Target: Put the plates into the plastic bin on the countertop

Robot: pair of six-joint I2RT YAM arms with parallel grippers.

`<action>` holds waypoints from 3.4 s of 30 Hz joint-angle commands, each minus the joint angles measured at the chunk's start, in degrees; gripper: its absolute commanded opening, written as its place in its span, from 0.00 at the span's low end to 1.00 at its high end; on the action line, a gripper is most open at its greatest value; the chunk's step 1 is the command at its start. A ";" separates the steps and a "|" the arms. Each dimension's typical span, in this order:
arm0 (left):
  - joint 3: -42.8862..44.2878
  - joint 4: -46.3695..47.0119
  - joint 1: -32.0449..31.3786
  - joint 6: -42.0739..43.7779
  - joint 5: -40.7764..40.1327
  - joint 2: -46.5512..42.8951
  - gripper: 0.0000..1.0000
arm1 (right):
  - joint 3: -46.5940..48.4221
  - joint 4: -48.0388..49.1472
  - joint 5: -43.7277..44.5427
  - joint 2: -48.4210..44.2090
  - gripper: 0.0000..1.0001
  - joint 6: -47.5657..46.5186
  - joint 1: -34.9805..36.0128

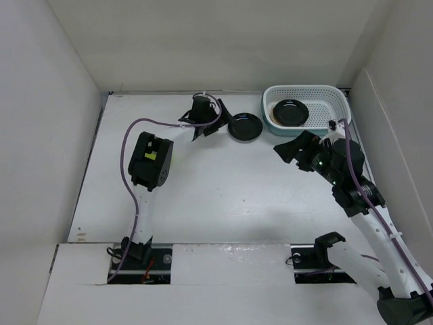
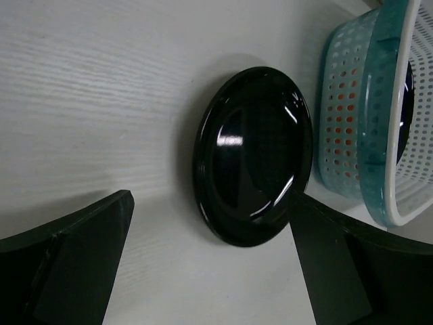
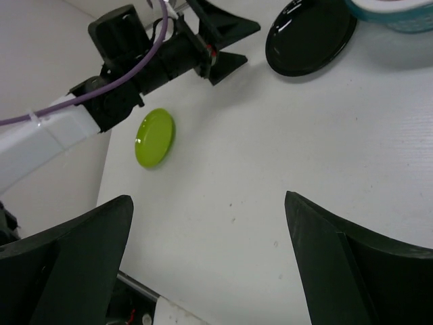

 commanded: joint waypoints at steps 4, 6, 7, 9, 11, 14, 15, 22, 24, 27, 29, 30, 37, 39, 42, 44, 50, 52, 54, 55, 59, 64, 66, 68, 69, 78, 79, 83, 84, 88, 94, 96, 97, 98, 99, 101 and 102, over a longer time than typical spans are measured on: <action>10.70 -6.48 -1.32 -2.02 -0.39 9.32 0.84 | -0.60 -2.69 -0.63 -1.95 1.00 -0.04 -0.15; 14.48 -8.15 -1.32 -2.02 -0.39 11.09 0.72 | -0.60 -2.70 -0.63 -1.95 1.00 -0.04 -0.77; 15.45 -9.98 -1.32 -2.02 -0.39 12.84 0.66 | -0.60 -2.70 -0.63 -1.95 1.00 -0.57 -1.29; 17.74 -11.31 -1.32 -2.02 -0.39 13.91 0.56 | -0.60 -2.17 -1.16 -1.95 1.00 -0.57 -1.82; 17.75 -12.37 -1.32 -2.02 -1.08 14.52 0.34 | -0.60 -1.47 -2.55 -1.43 1.00 -0.57 -2.35; 18.36 -13.08 -1.32 -1.15 -1.62 14.53 0.13 | -1.21 -0.24 -4.49 -0.02 1.00 -0.57 -3.67; 18.88 -13.60 -1.32 -0.45 -1.62 14.53 0.07 | -1.22 0.72 -5.71 0.94 1.00 -0.57 -4.28; -1.37 -6.31 0.70 1.32 -3.46 -7.76 0.00 | -3.24 6.79 -8.19 5.33 1.00 -1.71 -4.90; -4.39 -8.57 1.23 3.16 -3.64 -16.62 0.00 | -3.24 9.60 -9.24 8.93 1.00 -2.32 -4.38; -11.41 -9.48 1.23 4.04 -1.80 -24.82 0.00 | -2.63 13.03 -10.38 14.98 1.00 -2.33 -3.85; -17.55 -6.76 1.23 4.04 1.54 -32.38 0.00 | -1.75 14.35 -12.04 18.25 1.00 -2.33 -3.84; -18.89 -6.75 1.23 4.04 1.55 -34.41 0.00 | -1.05 16.18 -12.92 21.13 1.00 -2.33 -3.15; -23.82 -12.28 0.00 6.06 1.02 -44.44 0.00 | 2.12 22.88 -19.61 25.73 1.00 -2.33 -1.92; -24.44 -13.60 0.00 6.59 -0.56 -45.59 0.00 | 2.91 23.50 -21.09 25.73 1.00 -2.33 -1.91; -25.58 -13.61 0.00 6.59 -0.56 -46.99 0.00 | 4.23 25.51 -23.65 25.21 1.00 -2.33 -1.30; -26.11 -13.61 0.00 6.59 1.01 -47.70 0.00 | 5.81 26.04 -24.36 26.60 1.00 -1.71 0.19; -26.64 -12.99 0.00 6.59 6.20 -51.38 0.00 | 8.01 26.04 -20.76 31.53 0.99 -1.19 1.86; -26.64 -12.99 0.00 6.59 7.60 -51.91 0.00 | 8.54 26.04 -20.15 32.68 0.99 -1.71 2.39; -26.12 -12.99 0.00 6.59 8.14 -52.53 0.00 | 9.24 26.04 -20.14 33.56 0.99 -1.71 2.40; -26.11 -12.99 0.00 6.59 9.01 -52.53 0.00 | 10.03 26.04 -20.14 35.04 0.97 -2.24 3.09; -27.17 -11.51 -1.14 6.59 12.69 -53.06 0.00 | 11.88 27.09 -21.36 37.51 0.77 -2.24 3.80; -28.22 -11.41 -1.15 6.59 11.14 -53.06 0.46 | 12.41 33.59 -27.08 38.13 0.00 2.50 2.67; -27.61 -14.55 -1.15 6.59 6.77 -53.58 0.99 | 12.41 34.22 -27.08 38.13 0.00 4.78 2.13; -25.51 -17.72 -1.15 6.59 2.01 -54.28 1.00 | 13.71 34.22 -23.32 38.65 0.00 5.93 -0.58; -24.97 -20.52 -1.15 6.59 -0.54 -54.90 1.00 | 13.73 34.22 -21.56 38.65 0.00 6.98 -1.64; -25.75 -30.12 2.28 8.60 -18.74 -64.05 1.00 | 31.00 28.07 -10.56 53.75 0.00 9.01 -18.67; -26.80 -30.13 2.28 9.22 -19.54 -64.83 1.00 | 32.78 26.41 -10.56 57.69 0.00 9.01 -19.57; -28.21 -29.60 4.21 10.46 -16.83 -64.22 1.00 | 42.10 20.87 -10.03 67.36 0.00 8.49 -23.44; -28.22 -29.60 4.21 10.46 -16.21 -63.70 1.00 | 43.51 19.81 -10.03 68.79 0.00 7.79 -24.14; -30.59 -28.82 5.52 11.07 -12.35 -63.70 1.00 | 47.47 17.61 -10.64 73.89 0.00 7.78 -27.39; -35.69 -26.61 13.62 12.39 -2.14 -63.70 1.00 | 48.27 15.50 -10.38 75.22 0.01 5.93 -28.19; -35.69 -27.14 13.62 13.01 -2.14 -63.70 1.00 | 48.27 14.36 -10.38 75.83 0.06 5.41 -28.19; -35.69 -27.14 13.62 13.01 -2.14 -63.70 1.00 | 48.27 14.35 -10.38 75.83 0.14 4.88 -28.19; -35.69 -27.14 13.62 13.01 -2.14 -64.31 1.00 | 48.27 14.35 -10.91 75.83 0.20 4.88 -28.19; -35.69 -27.14 13.62 13.01 -2.67 -64.31 1.00 | 48.27 14.35 -10.91 75.83 0.29 4.36 -28.19; -35.69 -27.84 13.62 13.01 -3.37 -64.31 1.00 | 47.74 14.35 -10.91 75.31 0.64 3.83 -28.19; -35.69 -27.84 13.62 13.01 -3.37 -64.83 1.00 | 47.74 13.75 -9.78 75.30 0.72 3.82 -27.67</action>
